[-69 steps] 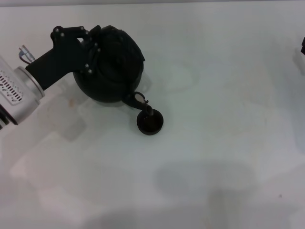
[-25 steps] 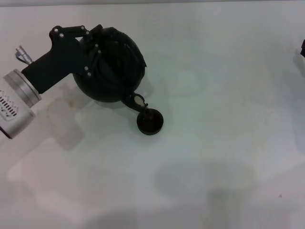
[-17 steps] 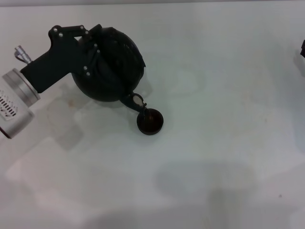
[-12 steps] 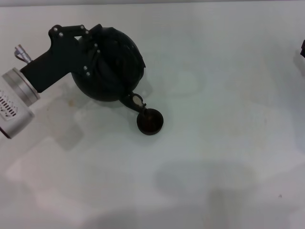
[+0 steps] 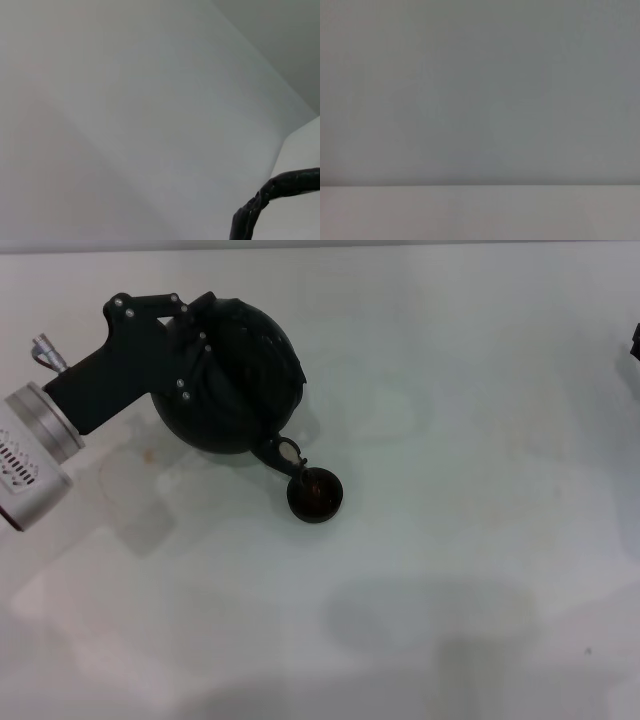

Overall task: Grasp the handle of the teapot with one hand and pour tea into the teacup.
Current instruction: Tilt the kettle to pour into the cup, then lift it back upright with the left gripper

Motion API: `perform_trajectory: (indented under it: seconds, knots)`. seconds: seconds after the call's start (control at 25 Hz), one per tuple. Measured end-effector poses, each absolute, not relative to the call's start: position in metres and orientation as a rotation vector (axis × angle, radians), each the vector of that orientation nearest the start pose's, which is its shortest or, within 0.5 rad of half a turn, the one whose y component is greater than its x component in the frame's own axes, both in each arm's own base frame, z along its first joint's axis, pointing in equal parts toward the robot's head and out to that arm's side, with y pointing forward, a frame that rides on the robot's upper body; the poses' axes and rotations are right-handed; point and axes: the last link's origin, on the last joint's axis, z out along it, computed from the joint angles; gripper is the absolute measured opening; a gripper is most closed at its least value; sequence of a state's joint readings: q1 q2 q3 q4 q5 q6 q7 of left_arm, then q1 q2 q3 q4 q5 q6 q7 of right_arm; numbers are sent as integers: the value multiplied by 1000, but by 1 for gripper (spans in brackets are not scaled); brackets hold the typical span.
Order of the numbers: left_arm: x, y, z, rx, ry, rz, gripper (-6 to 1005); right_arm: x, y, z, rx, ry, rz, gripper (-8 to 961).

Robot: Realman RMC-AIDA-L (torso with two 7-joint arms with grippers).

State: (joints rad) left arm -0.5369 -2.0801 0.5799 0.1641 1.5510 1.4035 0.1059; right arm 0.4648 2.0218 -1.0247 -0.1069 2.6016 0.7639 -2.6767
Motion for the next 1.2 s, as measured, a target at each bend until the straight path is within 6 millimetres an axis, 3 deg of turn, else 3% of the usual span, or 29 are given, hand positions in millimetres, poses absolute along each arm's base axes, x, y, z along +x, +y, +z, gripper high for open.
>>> perform_trajectory:
  seconds: [1.2]
  knots:
    - [-274,328,-35,-2116,477,-511,101,400,343,13,-1617,873,394,845]
